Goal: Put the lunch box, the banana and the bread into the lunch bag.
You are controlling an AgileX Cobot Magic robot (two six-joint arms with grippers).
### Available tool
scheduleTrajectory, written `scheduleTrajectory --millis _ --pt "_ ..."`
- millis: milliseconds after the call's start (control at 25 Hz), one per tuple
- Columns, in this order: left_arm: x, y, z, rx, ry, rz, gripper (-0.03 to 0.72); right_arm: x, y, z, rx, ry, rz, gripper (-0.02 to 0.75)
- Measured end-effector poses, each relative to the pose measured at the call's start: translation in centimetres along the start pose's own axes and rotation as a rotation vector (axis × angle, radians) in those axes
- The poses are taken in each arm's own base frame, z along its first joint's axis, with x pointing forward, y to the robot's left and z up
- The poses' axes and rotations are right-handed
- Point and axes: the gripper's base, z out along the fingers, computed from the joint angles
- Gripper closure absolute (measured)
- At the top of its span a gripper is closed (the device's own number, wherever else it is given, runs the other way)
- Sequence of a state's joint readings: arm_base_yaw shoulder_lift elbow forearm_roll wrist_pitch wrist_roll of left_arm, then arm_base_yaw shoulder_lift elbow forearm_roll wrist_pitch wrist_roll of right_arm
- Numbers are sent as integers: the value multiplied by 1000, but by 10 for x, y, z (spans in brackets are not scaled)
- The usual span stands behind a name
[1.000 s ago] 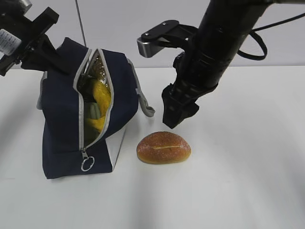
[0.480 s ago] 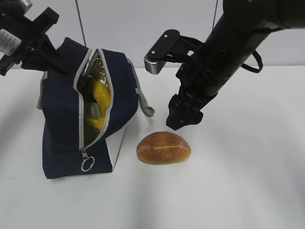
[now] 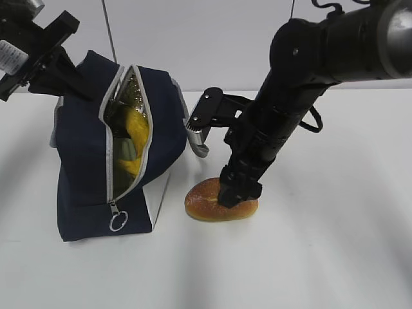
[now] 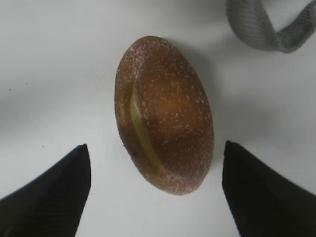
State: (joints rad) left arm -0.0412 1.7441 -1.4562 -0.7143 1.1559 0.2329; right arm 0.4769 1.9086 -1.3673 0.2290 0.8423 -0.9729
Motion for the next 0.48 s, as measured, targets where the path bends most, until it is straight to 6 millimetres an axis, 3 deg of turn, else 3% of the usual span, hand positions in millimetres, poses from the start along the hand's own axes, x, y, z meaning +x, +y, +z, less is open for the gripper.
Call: scheduleTrajectory --millis 480 --pt "0 0 0 0 0 13 691 2 -6 42 -13 -9 -113 120"
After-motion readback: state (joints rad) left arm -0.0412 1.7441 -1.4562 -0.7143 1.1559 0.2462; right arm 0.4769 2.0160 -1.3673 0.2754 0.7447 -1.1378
